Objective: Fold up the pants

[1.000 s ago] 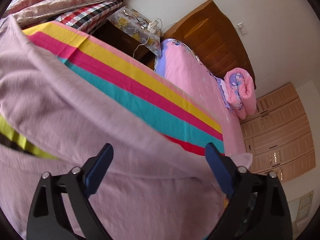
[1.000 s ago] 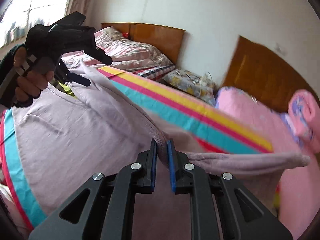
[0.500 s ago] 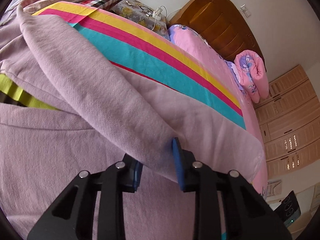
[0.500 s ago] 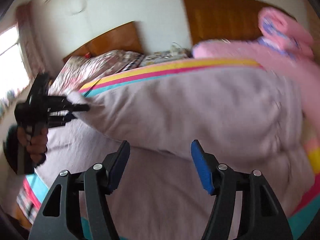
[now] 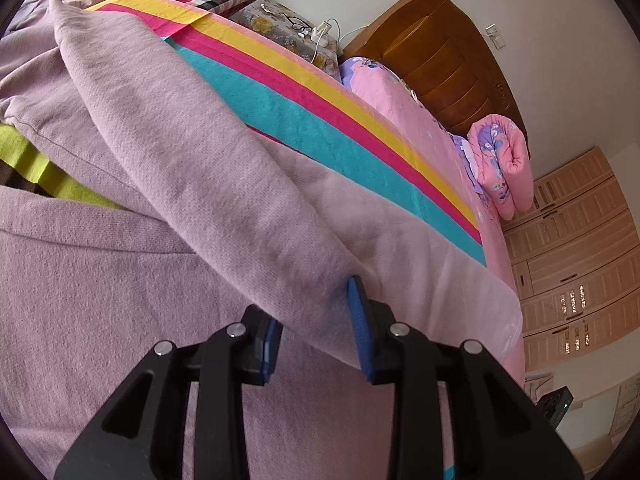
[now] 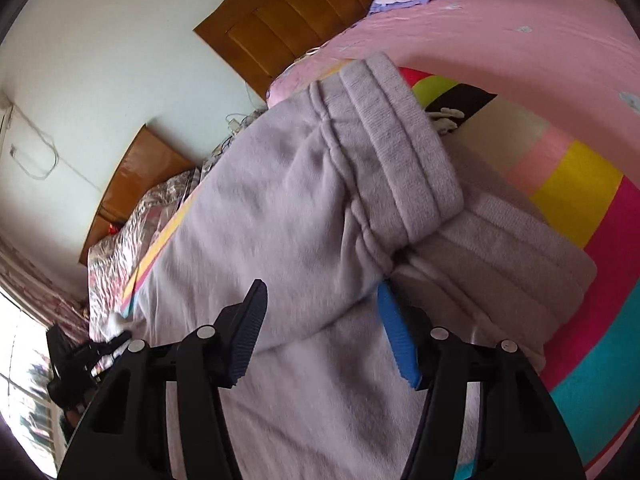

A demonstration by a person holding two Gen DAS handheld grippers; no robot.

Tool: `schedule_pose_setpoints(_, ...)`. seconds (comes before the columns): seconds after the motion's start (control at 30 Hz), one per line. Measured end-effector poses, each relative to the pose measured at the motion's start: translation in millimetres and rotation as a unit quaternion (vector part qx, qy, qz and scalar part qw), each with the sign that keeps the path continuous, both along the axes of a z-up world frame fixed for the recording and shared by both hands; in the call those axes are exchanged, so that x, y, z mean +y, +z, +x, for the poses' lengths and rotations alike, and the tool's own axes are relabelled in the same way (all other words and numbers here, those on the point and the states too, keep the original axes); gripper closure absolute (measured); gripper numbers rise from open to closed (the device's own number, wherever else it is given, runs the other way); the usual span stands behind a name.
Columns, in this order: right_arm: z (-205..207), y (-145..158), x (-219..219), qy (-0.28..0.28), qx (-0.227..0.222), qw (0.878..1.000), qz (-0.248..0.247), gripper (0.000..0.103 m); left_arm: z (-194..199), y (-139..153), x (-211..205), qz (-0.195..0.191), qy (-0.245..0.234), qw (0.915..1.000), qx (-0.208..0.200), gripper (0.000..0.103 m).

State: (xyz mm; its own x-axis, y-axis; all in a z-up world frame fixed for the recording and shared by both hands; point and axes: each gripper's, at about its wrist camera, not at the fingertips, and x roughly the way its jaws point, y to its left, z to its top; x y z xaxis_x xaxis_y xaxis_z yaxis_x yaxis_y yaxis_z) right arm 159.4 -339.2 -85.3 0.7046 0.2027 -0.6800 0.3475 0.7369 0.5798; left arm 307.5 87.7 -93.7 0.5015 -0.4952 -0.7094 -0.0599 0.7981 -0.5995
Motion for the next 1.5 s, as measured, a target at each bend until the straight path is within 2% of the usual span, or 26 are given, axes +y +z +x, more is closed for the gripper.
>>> schedule_pose_setpoints(0.03, 4.0, -0.4, -2.0, -0.003, 0.003, 1.0, 0.006, 0.046, 1.7, 1.4, -1.2, 0.002, 0.0, 1.0, -0.001, 0.071)
schedule_pose_setpoints(0.1, 8.0, -2.3, -0.6, -0.01, 0.013, 1.0, 0.008, 0.055, 2.3, 4.1, -3.0, 0.006, 0.0, 1.0, -0.005, 0.071)
schedule_pose_setpoints(0.17, 7.0, -8.0, -8.5, -0.022, 0.026, 0.999, 0.017, 0.076, 1.7, 5.9, -2.8, 0.003, 0.002, 1.0, -0.007, 0.072)
schedule_pose_setpoints(0.27, 6.5, -11.9, -16.8, -0.032, 0.032, 0.998, 0.035, 0.089, 0.9, 8.1, -0.5, -0.002, 0.008, 0.9999, -0.014, 0.081)
schedule_pose_setpoints(0.33, 4.1, -8.9, -16.8, -0.031, 0.018, 0.999, 0.027, 0.094, -1.6, 9.3, 2.0, -0.003, 0.009, 0.9997, -0.021, 0.09)
schedule_pose_setpoints(0.4, 3.8, -0.3, -14.3, -0.03, 0.001, 1.0, 0.011, 0.095, -4.0, 14.8, 1.8, 0.0, 0.008, 0.9994, -0.033, 0.093)
schedule_pose_setpoints(0.47, 13.9, 21.7, -13.3, -0.018, -0.023, 1.0, -0.01, 0.096, -4.3, 25.3, 0.4, 0.003, 0.0, 0.9988, -0.049, 0.095)
schedule_pose_setpoints(0.53, 31.5, 56.0, -15.1, -0.007, -0.053, 0.998, -0.031, 0.097, 2.0, 44.8, -4.1, 0.022, -0.015, 0.9974, -0.067, 0.095)
schedule_pose_setpoints(0.6, 48.2, 89.8, -19.6, -0.001, -0.082, 0.996, -0.046, 0.097, 15.2, 74.5, -3.5, 0.022, -0.017, 0.9962, -0.083, 0.095)
schedule_pose_setpoints(0.67, 59.1, 127.5, -23.6, 0.003, -0.121, 0.992, -0.04, 0.097, 23.3, 103.7, -0.3, 0.019, -0.01, 0.9952, -0.096, 0.095)
schedule_pose_setpoints(0.73, 54.2, 154.4, -23.1, 0.012, -0.154, 0.987, -0.053, 0.097, 17.2, 140.4, 2.9, 0.017, -0.002, 0.9922, -0.124, 0.095)
schedule_pose_setpoints(0.8, 38.0, 161.4, -25.6, 0.022, -0.171, 0.984, -0.049, 0.097, -6.1, 169.1, 5.5, 0.018, -0.004, 0.9873, -0.158, 0.095)
schedule_pose_setpoints(0.87, 11.1, 147.3, -33.2, 0.029, -0.167, 0.985, -0.033, 0.097, -40.0, 181.2, 4.9, 0.011, -0.011, 0.9841, -0.177, 0.094)
schedule_pose_setpoints(0.97, -41.2, 102.7, -43.7, 0.027, -0.125, 0.992, -0.023, 0.097, -101.5, 156.2, 0.2, 0.024, -0.042, 0.9828, -0.178, 0.093)
schedule_pose_setpoints(1.03, -61.2, 61.0, -47.3, 0.029, -0.073, 0.997, -0.016, 0.097, -137.6, 115.0, -5.1, 0.038, -0.067, 0.984, -0.16, 0.091)
schedule_pose_setpoints(1.1, -73.2, 26.7, -43.7, 0.033, -0.028, 0.999, -0.015, 0.097, -152.5, 66.5, -12.5, 0.07, -0.086, 0.9876, -0.111, 0.091)
schedule_pose_setpoints(1.17, -80.3, 8.1, -39.8, 0.033, -0.005, 0.999, -0.027, 0.097, -156.0, 31.6, -19.4, 0.087, -0.095, 0.9886, -0.079, 0.091)
schedule_pose_setpoints(1.23, -86.7, 5.0, -43.8, 0.021, -0.011, 1.0, -0.009, 0.097, -154.8, 14.8, -24.8, 0.117, -0.1, 0.9852, -0.076, 0.09)
schedule_pose_setpoints(1.27, -88.7, 9.3, -45.5, 0.015, -0.021, 1.0, -0.008, 0.102, -154.5, 14.3, -25.9, 0.119, -0.101, 0.9849, -0.076, 0.09)
schedule_pose_setpoints(1.4, -97.0, 46.9, -52.6, -0.004, -0.066, 0.997, -0.045, 0.101, -155.2, 31.8, -20.7, 0.112, -0.095, 0.9843, -0.097, 0.09)
schedule_pose_setpoints(1.5, -103.1, 53.8, -54.8, -0.001, -0.06, 0.997, -0.056, 0.098, -159.3, 48.9, -20.7, 0.12, -0.094, 0.9814, -0.117, 0.089)
